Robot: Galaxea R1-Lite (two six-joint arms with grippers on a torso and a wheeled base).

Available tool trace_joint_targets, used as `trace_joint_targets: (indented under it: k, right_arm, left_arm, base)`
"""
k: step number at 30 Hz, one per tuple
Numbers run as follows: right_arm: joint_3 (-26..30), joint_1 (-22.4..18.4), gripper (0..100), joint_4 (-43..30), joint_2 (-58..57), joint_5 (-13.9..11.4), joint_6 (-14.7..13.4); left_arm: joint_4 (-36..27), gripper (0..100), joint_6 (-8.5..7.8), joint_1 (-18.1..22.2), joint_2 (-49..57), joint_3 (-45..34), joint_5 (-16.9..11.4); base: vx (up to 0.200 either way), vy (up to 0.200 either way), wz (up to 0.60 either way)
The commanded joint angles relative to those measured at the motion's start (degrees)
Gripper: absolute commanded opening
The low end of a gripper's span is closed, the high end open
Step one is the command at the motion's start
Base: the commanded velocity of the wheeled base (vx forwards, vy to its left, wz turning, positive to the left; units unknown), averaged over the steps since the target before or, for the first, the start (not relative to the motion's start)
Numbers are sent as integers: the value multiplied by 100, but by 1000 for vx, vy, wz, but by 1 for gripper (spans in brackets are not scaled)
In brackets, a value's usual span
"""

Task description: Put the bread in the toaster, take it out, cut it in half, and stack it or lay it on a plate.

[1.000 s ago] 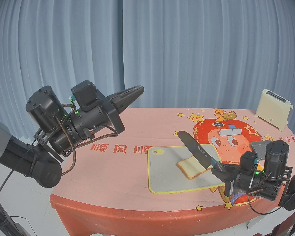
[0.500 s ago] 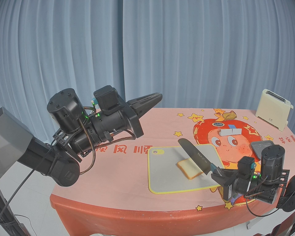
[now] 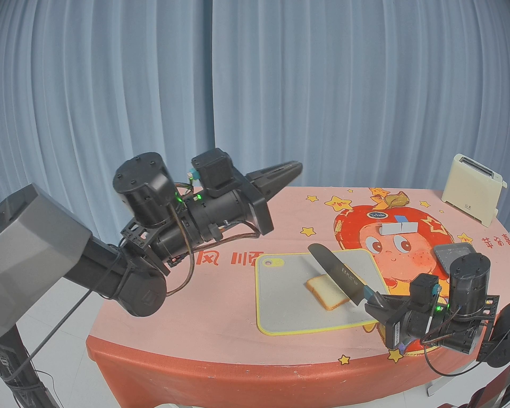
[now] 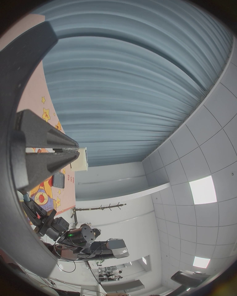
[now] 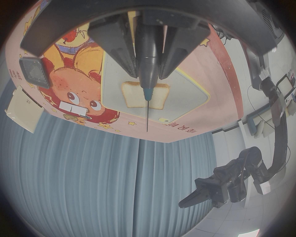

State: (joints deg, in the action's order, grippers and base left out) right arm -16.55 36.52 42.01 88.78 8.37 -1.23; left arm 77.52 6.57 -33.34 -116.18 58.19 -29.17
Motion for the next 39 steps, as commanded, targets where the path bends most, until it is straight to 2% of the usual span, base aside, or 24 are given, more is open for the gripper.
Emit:
trace_joint_targets:
  k: [1, 7, 19, 22, 39]
  right_arm:
    - [3, 13, 0, 0, 25, -3, 0]
    - [3, 13, 0, 9, 25, -3, 0]
    - [3, 13, 0, 35, 25, -3, 0]
    - [3, 13, 0, 18, 34, -11, 0]
    - [3, 22, 0, 9, 34, -20, 9]
  left_arm:
    - [-9, 0, 2, -190, -379, 220, -1]
    - [-114, 0, 20, -507, -511, 167, -1]
    - [-290, 0, 2, -533, -1127, 351, 17]
    - [-308, 0, 2, -647, -1135, 360, 26]
    - [-369, 0, -7, -797, -1469, 422, 219]
  base:
    - [0, 0, 0]
    - [0, 0, 0]
    - [0, 0, 0]
    - [0, 0, 0]
    - [0, 0, 0]
